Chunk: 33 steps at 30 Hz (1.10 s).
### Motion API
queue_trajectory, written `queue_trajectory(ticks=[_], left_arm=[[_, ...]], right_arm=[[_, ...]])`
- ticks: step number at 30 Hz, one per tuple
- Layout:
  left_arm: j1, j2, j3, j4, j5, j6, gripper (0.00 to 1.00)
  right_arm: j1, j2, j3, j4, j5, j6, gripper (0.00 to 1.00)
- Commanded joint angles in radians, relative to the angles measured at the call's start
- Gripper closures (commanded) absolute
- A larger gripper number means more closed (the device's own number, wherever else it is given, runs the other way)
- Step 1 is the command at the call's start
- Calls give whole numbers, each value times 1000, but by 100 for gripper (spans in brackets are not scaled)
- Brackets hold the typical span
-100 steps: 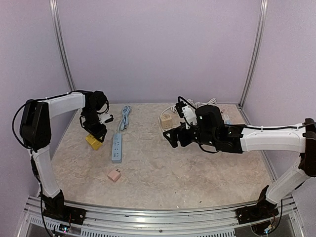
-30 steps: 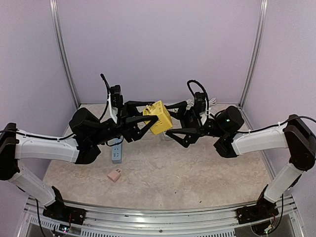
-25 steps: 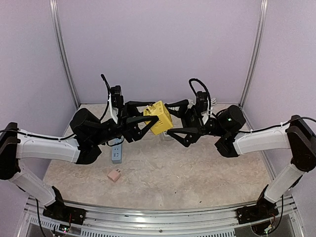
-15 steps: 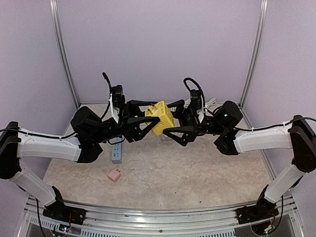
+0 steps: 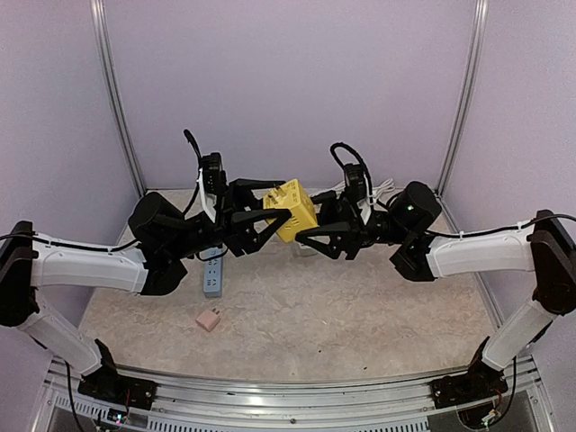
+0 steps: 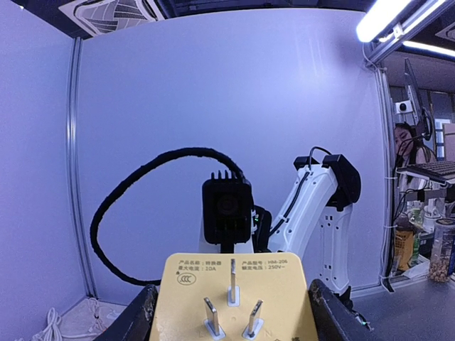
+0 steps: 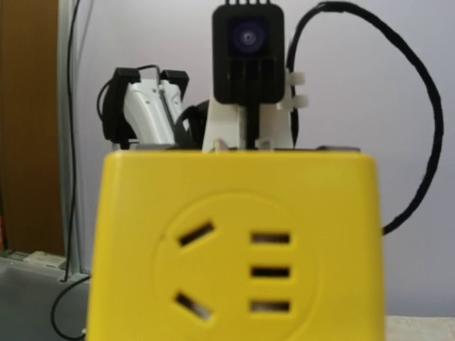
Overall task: Insert the plug
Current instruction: Pass from the left arm to the right
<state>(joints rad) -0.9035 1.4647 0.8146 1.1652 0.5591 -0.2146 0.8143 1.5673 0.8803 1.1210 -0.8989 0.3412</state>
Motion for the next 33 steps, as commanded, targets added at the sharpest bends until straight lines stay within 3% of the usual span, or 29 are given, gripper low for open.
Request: queue_trajectory(ticks=[1,3,7,8,11,14,17,25,33], left_arm=[[-12,8,21,12,17,8,61],[-14,-5,7,-5,3,22,42],[-14,-81,-58,-82,-48,58,5],[-14,-120,-76,-118,-58,71,2],[-14,-224,-108,-308,-86,132,1],[-14,-364,-93,-598,-90,205,1],[-12,-467,-52,-888,-95,288,1],[-12,-494,88,-1281,-68,441,1],[-9,-354,174,-1405,-30,526,1]], right_arm=[[6,2,58,-5,-56,67,62],[4,-9,64,-34,-71,78,71],[-8,-66,67,-228,-55,9,72],[-13,-85,75,-315,-34,-38,72],[-16,-127,154,-701,52,-257,73],[-17,-116,297,-1100,147,-493,73],[-21,-95,360,-1329,200,-636,74],[-23,-97,412,-1519,189,-731,78],[-14,-142,406,-1568,82,-773,80]])
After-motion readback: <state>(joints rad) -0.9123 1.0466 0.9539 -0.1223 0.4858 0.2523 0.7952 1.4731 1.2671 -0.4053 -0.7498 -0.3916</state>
